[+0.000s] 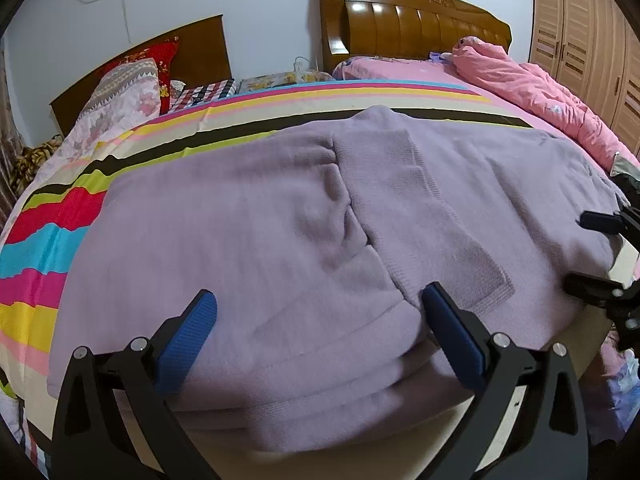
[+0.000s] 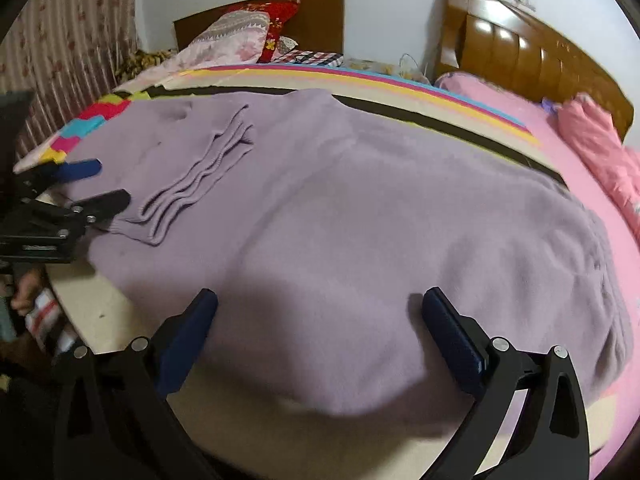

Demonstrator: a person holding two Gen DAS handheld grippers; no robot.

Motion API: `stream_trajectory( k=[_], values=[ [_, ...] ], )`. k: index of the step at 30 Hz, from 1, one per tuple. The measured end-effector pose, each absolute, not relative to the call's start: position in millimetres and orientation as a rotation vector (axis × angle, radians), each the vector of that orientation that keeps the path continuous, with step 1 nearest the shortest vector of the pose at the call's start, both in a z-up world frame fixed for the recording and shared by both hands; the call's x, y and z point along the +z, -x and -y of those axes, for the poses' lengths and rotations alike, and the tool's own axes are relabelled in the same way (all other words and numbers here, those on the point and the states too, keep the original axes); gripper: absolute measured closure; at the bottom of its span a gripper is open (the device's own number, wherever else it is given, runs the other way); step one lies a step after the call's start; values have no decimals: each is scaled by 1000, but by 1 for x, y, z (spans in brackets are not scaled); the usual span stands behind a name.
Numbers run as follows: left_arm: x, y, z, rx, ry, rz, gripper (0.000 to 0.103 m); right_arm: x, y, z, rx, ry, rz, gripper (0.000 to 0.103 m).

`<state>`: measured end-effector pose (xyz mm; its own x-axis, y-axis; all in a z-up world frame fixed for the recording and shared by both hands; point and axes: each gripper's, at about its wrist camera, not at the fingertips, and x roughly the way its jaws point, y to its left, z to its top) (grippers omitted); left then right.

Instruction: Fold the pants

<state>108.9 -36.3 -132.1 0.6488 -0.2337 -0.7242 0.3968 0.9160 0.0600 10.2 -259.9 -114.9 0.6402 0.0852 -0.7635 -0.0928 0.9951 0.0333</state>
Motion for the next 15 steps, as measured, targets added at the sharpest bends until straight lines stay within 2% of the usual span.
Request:
stream_trajectory(
  k=[6, 10, 15],
  values=[
    [-133, -109, 34, -366, -213, -778, 1, -103, 1, 243, 61, 108, -831, 5],
    [-134, -109, 33, -372, -209, -779, 1, -117, -3, 268, 117, -47, -845, 5],
    [-134, -108, 33, -372, -207, -775, 1, -101, -2, 267, 59, -33, -857, 5]
  ],
)
